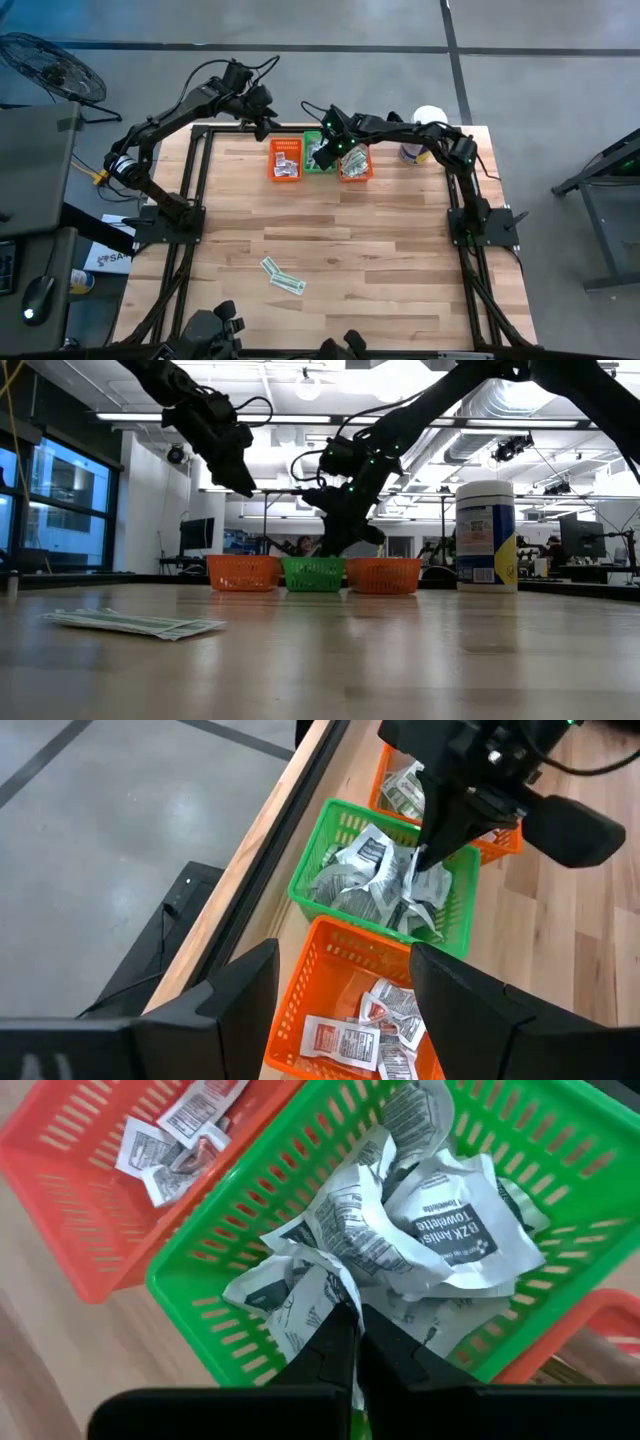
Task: Pick & Place First Aid Supplies
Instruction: Put the towelette pack into the green bin, then put the bandage pack into the right orange bin
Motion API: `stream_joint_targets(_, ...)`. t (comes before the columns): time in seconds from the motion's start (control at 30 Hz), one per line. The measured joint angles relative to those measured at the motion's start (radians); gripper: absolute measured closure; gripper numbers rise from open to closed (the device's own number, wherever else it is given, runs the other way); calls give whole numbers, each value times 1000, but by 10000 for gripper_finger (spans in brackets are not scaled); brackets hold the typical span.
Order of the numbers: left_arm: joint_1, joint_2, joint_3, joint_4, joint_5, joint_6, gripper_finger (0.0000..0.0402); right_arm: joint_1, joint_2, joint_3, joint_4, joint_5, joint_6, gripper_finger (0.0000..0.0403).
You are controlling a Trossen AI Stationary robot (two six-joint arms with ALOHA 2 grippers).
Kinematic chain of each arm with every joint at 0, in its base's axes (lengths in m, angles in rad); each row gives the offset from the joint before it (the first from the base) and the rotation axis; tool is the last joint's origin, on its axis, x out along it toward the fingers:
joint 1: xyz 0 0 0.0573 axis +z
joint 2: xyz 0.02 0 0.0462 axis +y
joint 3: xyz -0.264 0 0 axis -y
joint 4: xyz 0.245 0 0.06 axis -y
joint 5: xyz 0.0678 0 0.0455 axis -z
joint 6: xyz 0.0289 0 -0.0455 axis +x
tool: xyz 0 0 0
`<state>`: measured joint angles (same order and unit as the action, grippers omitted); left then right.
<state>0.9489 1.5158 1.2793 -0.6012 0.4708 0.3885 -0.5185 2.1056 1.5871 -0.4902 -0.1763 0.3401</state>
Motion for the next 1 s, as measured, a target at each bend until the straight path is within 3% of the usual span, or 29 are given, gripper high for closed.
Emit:
stream_joint_targets(0.17, 0, 0, 0, 0, 18, 0, 182, 0, 0, 0, 1, -25, 0, 377)
stream_joint_targets(0.33, 0, 0, 0, -9, 20, 0, 182, 1, 0, 0, 14, -65, 2, 316)
stream_joint_targets(0.57, 0, -6, 0, -42, 16, 0, 182, 1, -24, 2, 17, -43, -7, 240)
stream_joint_targets(1.0, 0, -109, 2, -178, 18, -25, 182, 4, -162, 3, -22, 14, -87, 222)
